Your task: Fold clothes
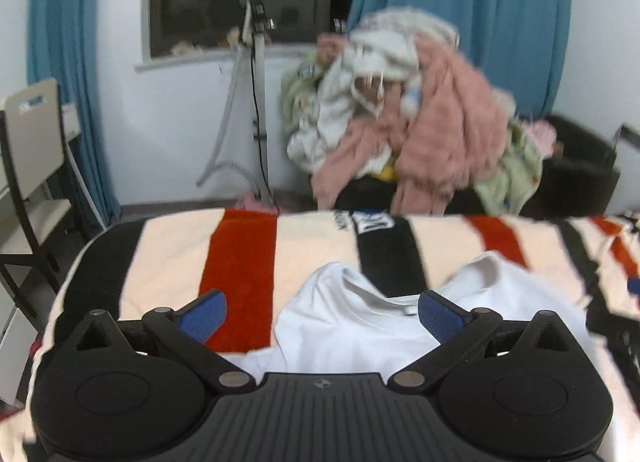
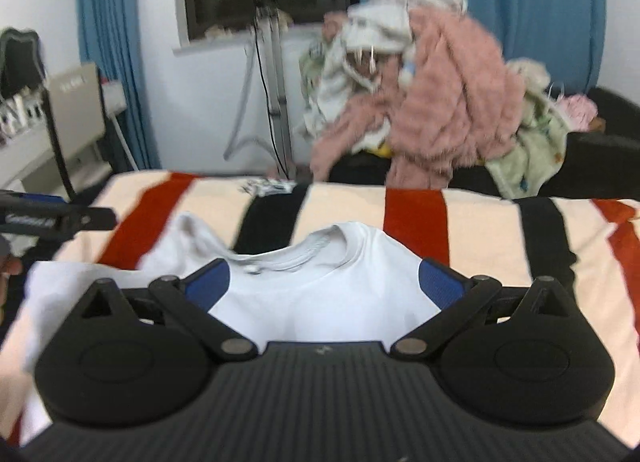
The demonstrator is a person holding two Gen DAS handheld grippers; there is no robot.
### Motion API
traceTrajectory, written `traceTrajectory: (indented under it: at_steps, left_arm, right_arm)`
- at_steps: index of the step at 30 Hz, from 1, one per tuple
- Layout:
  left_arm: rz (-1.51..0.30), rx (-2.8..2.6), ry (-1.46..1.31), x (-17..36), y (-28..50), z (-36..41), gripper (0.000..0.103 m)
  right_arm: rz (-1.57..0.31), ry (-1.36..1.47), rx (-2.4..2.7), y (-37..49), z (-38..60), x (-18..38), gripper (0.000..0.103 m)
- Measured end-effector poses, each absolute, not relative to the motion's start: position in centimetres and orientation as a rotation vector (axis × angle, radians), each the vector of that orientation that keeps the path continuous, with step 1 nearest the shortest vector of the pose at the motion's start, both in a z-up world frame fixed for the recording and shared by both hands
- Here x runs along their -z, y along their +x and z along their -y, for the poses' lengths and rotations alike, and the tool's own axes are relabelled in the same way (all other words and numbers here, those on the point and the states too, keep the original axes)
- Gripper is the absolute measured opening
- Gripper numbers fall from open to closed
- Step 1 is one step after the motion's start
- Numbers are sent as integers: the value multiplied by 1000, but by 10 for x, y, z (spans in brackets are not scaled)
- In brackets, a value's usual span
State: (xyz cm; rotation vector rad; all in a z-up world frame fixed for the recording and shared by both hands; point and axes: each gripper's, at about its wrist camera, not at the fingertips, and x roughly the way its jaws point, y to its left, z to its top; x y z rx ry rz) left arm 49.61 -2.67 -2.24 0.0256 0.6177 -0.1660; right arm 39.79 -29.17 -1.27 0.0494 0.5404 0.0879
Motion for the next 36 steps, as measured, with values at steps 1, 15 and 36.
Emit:
traceTrajectory:
  at_steps: [1,15,36]
  left_arm:
    - [-616,155,23,15,483,31,103]
    - [-466,107,-22,23,169,-5,103]
    - [-587,-13,-361,85,173,-70,93]
  right_arm:
    - [-527,63,-90,379,292,9,102]
    - [-321,183,-55,127,289,16,103]
    - [-346,241,-7,103,289,74,102]
